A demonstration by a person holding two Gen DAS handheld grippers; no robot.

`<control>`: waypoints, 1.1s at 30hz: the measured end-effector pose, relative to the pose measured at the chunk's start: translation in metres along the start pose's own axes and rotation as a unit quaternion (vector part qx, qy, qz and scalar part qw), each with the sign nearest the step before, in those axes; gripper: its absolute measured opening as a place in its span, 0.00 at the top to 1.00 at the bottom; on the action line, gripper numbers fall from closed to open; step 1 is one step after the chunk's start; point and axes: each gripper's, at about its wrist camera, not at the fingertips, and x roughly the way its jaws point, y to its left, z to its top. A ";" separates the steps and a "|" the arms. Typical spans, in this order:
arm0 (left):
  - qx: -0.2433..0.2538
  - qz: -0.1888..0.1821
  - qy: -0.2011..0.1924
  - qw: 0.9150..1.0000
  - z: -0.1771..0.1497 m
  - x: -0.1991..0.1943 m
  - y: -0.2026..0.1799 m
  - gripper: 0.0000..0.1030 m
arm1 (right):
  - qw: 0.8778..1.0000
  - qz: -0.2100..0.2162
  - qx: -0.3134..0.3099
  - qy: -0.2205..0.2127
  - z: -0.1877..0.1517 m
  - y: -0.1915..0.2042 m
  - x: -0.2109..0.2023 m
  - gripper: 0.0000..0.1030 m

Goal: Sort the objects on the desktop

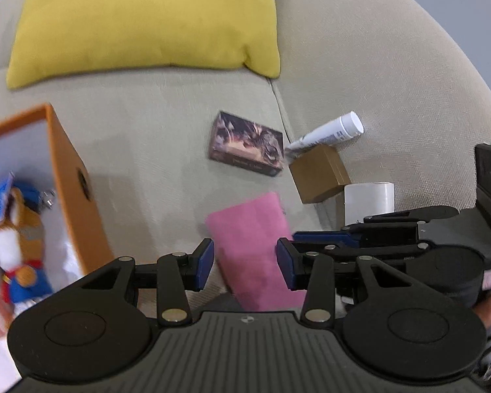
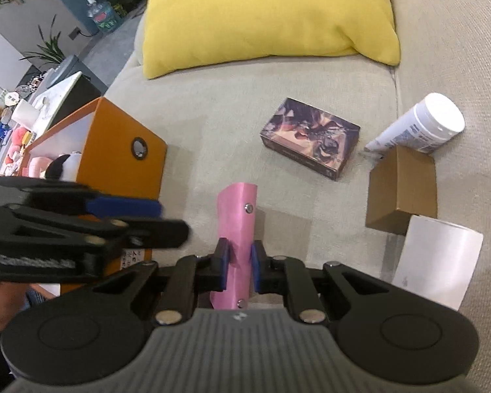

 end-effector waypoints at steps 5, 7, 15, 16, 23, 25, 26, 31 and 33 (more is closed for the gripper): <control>-0.038 -0.003 0.002 0.999 -0.002 0.003 0.008 0.51 | 1.000 0.011 -0.003 -0.003 -0.003 0.002 0.004 0.83; -0.044 -0.007 0.000 0.999 -0.002 0.002 0.008 0.48 | 1.000 0.016 -0.006 0.002 -0.005 0.003 0.003 0.81; -0.048 -0.016 0.015 0.999 -0.001 0.016 0.001 0.47 | 0.999 0.021 -0.034 0.009 -0.014 0.015 0.009 0.74; -0.048 -0.015 0.016 0.999 -0.001 0.018 0.001 0.47 | 0.999 0.023 -0.035 0.009 -0.014 0.015 0.010 0.73; -0.033 0.011 0.028 0.999 0.000 0.028 -0.009 0.47 | 0.997 0.049 -0.056 0.015 -0.018 0.026 0.012 0.72; -0.029 0.022 0.034 0.999 0.000 0.032 -0.009 0.47 | 0.997 0.048 -0.059 0.019 -0.019 0.027 0.014 0.73; -0.027 0.026 0.037 0.999 0.000 0.035 -0.009 0.50 | 0.997 0.049 -0.059 0.020 -0.019 0.027 0.015 0.73; -0.025 0.026 0.040 0.999 0.000 0.041 -0.008 0.58 | 0.997 0.047 -0.063 0.025 -0.019 0.025 0.014 0.72; -0.024 0.024 0.041 0.999 0.001 0.041 -0.007 0.59 | 0.996 0.047 -0.067 0.026 -0.019 0.026 0.011 0.68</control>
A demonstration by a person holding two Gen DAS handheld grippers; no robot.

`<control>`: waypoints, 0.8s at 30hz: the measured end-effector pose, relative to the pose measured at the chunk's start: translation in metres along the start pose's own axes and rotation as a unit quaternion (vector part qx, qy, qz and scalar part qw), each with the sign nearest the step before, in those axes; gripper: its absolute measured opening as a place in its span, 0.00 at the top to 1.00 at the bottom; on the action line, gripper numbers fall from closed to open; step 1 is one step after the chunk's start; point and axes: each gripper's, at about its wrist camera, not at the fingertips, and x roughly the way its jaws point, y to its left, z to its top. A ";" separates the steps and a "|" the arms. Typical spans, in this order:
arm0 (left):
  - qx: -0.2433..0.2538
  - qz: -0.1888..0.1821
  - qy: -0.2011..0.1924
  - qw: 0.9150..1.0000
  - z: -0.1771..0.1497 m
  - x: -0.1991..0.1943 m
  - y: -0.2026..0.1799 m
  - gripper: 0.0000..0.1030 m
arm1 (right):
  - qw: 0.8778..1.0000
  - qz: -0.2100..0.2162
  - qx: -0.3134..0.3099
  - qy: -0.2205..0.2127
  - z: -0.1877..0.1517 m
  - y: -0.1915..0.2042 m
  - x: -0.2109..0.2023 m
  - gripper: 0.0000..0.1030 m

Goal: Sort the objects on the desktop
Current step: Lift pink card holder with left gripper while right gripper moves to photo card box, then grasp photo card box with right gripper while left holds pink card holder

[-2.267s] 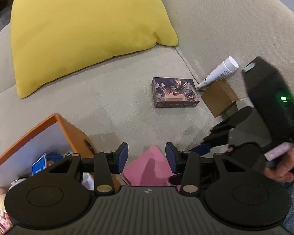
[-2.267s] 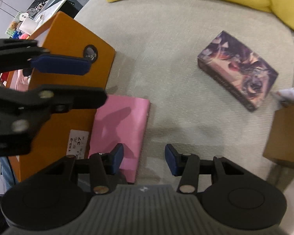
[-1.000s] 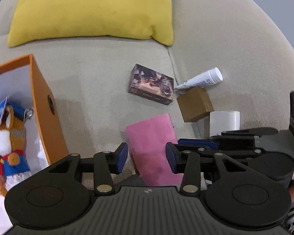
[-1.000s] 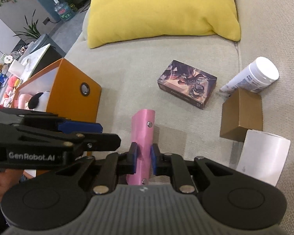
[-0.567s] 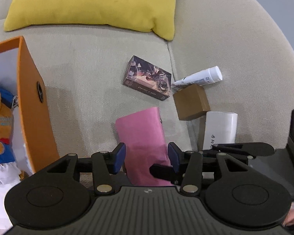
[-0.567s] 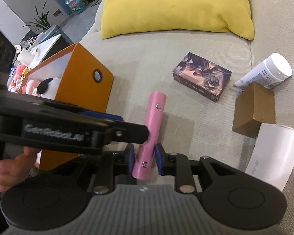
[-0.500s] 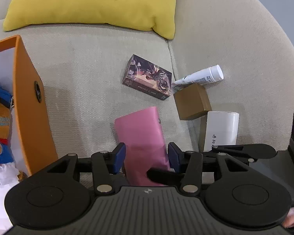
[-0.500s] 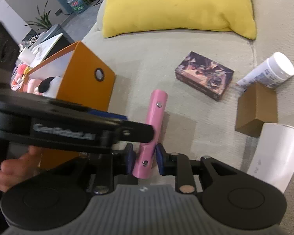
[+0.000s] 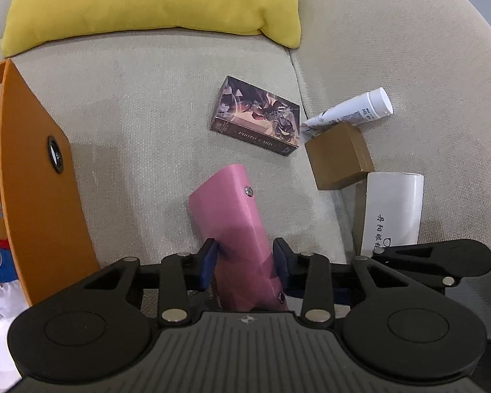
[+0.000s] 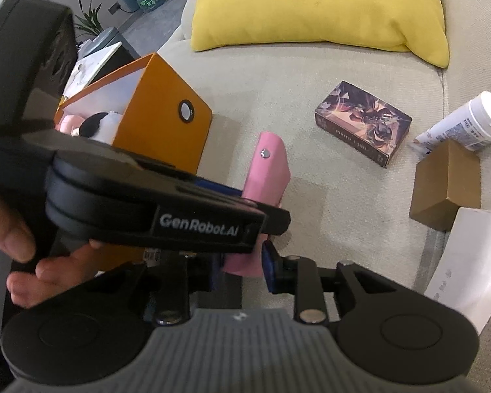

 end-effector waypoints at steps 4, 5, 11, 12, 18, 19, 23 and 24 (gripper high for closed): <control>0.013 -0.004 -0.010 1.000 0.000 -0.006 0.002 0.72 | 1.000 -0.003 -0.020 -0.002 0.002 0.003 -0.009 0.61; 0.015 -0.002 -0.016 1.000 0.001 -0.009 0.002 0.80 | 1.000 -0.006 -0.028 -0.003 0.003 0.004 -0.011 0.60; 0.006 0.003 -0.022 1.000 0.004 -0.013 0.010 0.80 | 0.994 -0.074 -0.085 -0.008 0.007 0.008 -0.022 0.59; 0.002 0.008 -0.019 1.000 0.004 -0.011 0.011 0.80 | 0.992 -0.088 -0.090 -0.007 0.007 0.008 -0.023 0.59; 0.004 0.011 -0.016 1.000 0.005 -0.006 0.012 0.78 | 0.984 -0.144 -0.105 0.010 0.011 0.002 -0.015 0.59; 0.005 0.009 -0.015 1.000 0.005 -0.006 0.013 0.78 | 0.983 -0.150 -0.109 0.014 0.012 0.001 -0.013 0.59; 0.011 0.000 -0.010 1.000 0.005 0.000 0.013 0.78 | 0.976 -0.171 -0.134 0.018 0.020 -0.002 -0.002 0.59; 0.011 0.001 -0.014 1.000 0.005 0.000 0.013 0.79 | 0.973 -0.179 -0.145 0.018 0.022 -0.002 0.001 0.59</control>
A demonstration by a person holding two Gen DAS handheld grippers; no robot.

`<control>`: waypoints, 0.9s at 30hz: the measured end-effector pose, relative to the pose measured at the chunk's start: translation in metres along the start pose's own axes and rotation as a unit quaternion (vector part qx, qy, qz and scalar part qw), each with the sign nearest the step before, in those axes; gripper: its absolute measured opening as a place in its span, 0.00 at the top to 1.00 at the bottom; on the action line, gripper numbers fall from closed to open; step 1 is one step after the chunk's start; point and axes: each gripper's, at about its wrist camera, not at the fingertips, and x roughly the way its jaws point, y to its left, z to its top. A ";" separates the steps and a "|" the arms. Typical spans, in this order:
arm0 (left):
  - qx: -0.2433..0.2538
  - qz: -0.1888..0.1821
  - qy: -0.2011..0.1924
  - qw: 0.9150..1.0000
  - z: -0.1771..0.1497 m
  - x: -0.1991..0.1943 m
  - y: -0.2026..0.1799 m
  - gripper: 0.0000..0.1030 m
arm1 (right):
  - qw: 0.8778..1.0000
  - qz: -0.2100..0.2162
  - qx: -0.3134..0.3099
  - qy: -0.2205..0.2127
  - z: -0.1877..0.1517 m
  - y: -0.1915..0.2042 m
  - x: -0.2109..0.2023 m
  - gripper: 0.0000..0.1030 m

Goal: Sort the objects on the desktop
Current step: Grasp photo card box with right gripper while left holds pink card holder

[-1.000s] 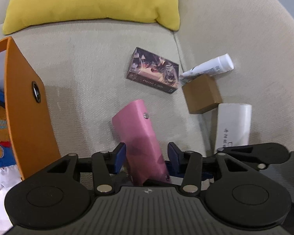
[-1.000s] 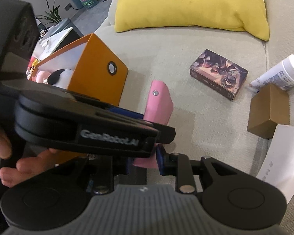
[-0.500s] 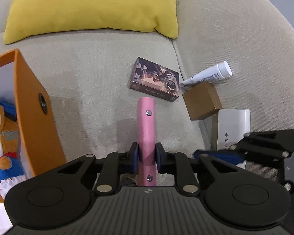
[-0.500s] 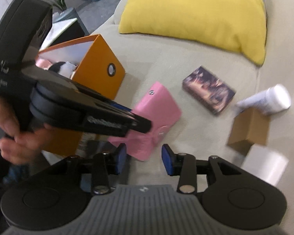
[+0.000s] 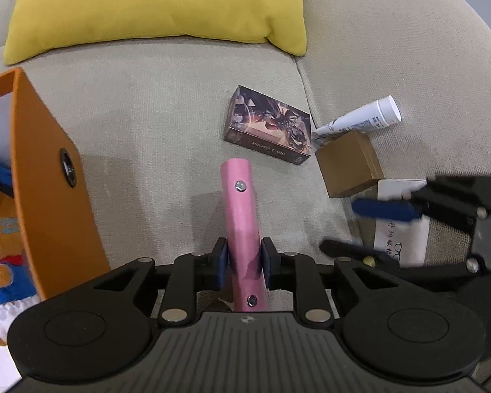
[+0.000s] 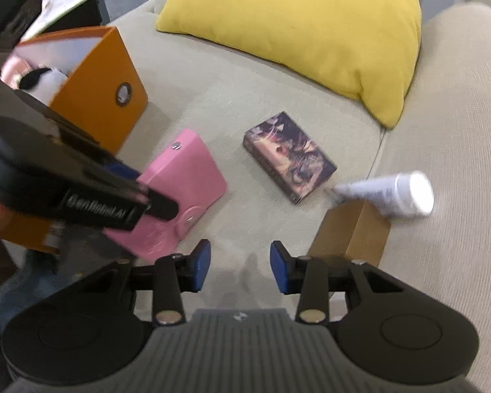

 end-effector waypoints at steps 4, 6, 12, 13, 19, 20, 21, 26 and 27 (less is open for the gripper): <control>0.011 0.002 -0.020 1.000 0.002 -0.009 -0.001 0.81 | 0.999 -0.024 -0.035 0.000 0.012 -0.004 0.012 0.58; 0.020 0.016 -0.035 0.999 0.006 -0.015 -0.001 0.81 | 0.999 -0.025 -0.042 0.001 0.020 -0.009 0.020 0.58; 0.006 0.039 -0.058 0.998 0.026 -0.018 0.006 0.81 | 0.995 -0.037 -0.090 -0.001 0.048 -0.011 0.047 0.50; 0.004 0.043 -0.062 0.997 0.029 -0.018 0.007 0.81 | 0.994 -0.042 -0.103 -0.001 0.051 -0.010 0.052 0.49; 0.000 0.042 -0.075 0.996 0.038 -0.021 0.011 0.81 | 0.984 -0.067 -0.163 0.008 0.058 -0.001 0.079 0.47; 0.000 0.041 -0.076 0.996 0.039 -0.021 0.012 0.81 | 0.981 -0.077 -0.176 0.005 0.057 0.001 0.081 0.46; 0.000 0.041 -0.078 0.996 0.041 -0.022 0.013 0.81 | 0.980 -0.083 -0.181 0.004 0.057 0.000 0.084 0.43; -0.005 0.027 -0.084 0.996 0.045 -0.024 0.014 0.81 | 0.982 -0.077 -0.174 -0.004 0.059 -0.007 0.088 0.41; -0.005 0.025 -0.085 0.996 0.044 -0.025 0.014 0.81 | 0.982 -0.075 -0.175 -0.005 0.058 -0.008 0.088 0.41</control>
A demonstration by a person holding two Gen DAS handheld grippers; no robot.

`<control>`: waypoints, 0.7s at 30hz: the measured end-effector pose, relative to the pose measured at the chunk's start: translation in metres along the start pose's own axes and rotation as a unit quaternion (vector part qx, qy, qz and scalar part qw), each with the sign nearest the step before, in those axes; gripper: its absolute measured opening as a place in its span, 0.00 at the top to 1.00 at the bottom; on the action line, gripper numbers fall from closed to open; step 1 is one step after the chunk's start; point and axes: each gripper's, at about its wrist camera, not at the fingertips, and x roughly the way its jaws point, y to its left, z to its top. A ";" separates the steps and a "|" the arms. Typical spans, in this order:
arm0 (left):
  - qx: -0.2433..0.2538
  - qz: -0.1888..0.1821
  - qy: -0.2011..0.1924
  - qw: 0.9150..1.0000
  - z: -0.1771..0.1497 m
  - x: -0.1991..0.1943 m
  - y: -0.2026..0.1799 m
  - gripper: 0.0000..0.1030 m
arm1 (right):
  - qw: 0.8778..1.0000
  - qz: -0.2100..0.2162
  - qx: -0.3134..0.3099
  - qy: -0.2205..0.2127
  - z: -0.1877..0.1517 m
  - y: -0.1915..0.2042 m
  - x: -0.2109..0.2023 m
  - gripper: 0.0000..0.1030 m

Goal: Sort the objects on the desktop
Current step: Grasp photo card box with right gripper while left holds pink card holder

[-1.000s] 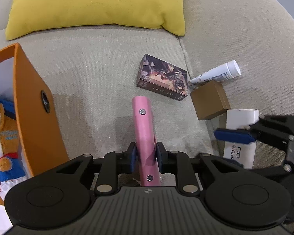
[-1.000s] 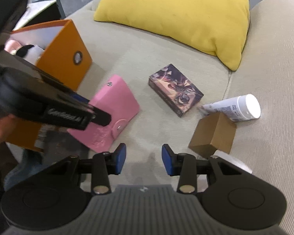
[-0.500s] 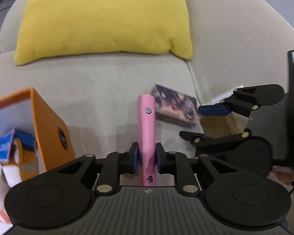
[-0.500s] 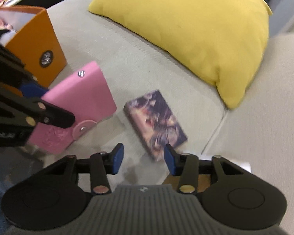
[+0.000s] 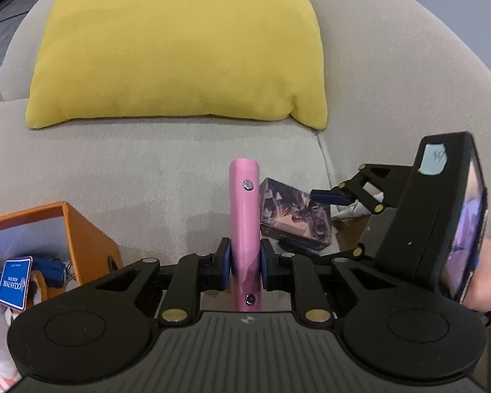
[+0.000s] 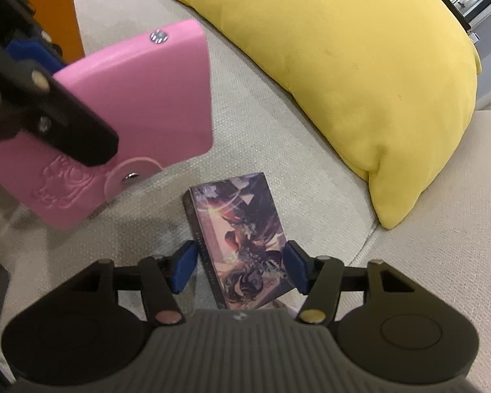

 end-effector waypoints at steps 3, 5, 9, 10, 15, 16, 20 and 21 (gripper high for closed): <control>-0.003 -0.006 -0.001 1.000 0.000 -0.002 -0.002 0.81 | 1.000 0.002 0.005 -0.003 0.000 -0.002 0.000 0.40; -0.008 -0.008 -0.001 1.000 -0.001 -0.004 -0.002 0.81 | 1.000 0.006 0.029 -0.002 0.002 -0.007 0.000 0.42; -0.012 -0.009 -0.005 1.000 -0.008 -0.011 0.002 0.81 | 0.995 0.026 0.097 -0.007 0.003 -0.022 -0.009 0.56; -0.012 -0.010 -0.006 1.000 -0.010 -0.013 0.003 0.81 | 0.993 0.029 0.115 -0.009 0.004 -0.027 -0.011 0.60; -0.013 -0.015 -0.012 1.000 -0.019 -0.023 0.006 0.81 | 0.975 0.069 0.210 -0.011 0.005 -0.054 -0.027 1.00; -0.012 -0.015 -0.014 1.000 -0.021 -0.025 0.007 0.81 | 0.965 0.101 0.243 -0.009 0.002 -0.061 -0.030 1.00; -0.011 -0.012 -0.017 1.000 -0.022 -0.026 0.006 0.81 | 0.969 0.081 0.234 -0.010 -0.002 -0.059 -0.045 1.00; -0.010 -0.011 -0.018 1.000 -0.022 -0.026 0.004 0.81 | 0.971 0.073 0.226 -0.011 -0.004 -0.056 -0.047 0.99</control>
